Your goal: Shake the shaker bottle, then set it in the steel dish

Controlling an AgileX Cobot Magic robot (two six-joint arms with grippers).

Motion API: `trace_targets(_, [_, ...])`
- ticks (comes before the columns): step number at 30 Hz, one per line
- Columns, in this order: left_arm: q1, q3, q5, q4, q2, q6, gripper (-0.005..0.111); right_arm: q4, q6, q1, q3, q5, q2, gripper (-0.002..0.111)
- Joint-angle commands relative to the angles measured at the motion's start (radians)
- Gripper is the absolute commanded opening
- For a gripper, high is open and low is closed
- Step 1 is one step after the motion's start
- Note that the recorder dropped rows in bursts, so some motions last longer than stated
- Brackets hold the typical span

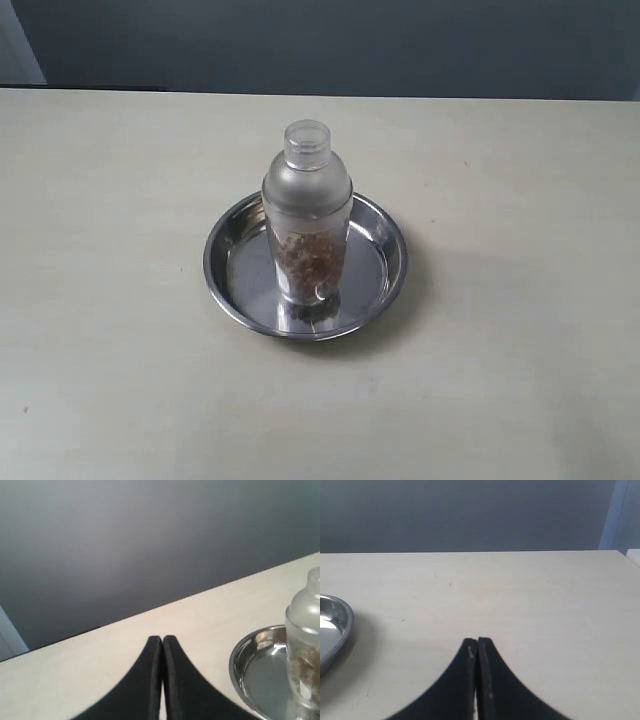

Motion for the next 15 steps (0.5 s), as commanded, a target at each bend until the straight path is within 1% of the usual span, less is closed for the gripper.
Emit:
trace_targets(1, [0.056, 0.040, 0.056, 0.237, -0.073, -0.291, 0.000, -0.001, 0.000, 0.003, 0.001, -0.008, -0.004, -0.001])
trace_targets(5, [0.116, 0.100, 0.072, 0.395, -0.166, -0.536, 0.000, -0.001, 0.000, 0.003, 0.001, -0.008, -0.004, -0.001])
trace_targets(7, [0.142, 0.127, 0.085, 0.445, -0.209, -0.632, 0.000, -0.001, 0.000, 0.003, 0.001, -0.008, -0.004, -0.001])
trace_targets(12, [0.193, 0.201, 0.087, 0.486, -0.305, -0.678, 0.000, -0.001, 0.000, 0.003, 0.001, -0.008, -0.004, -0.001])
trace_targets(15, [0.211, 0.234, 0.093, 0.534, -0.342, -0.770, 0.000, -0.001, 0.000, 0.003, 0.001, -0.008, -0.004, -0.001])
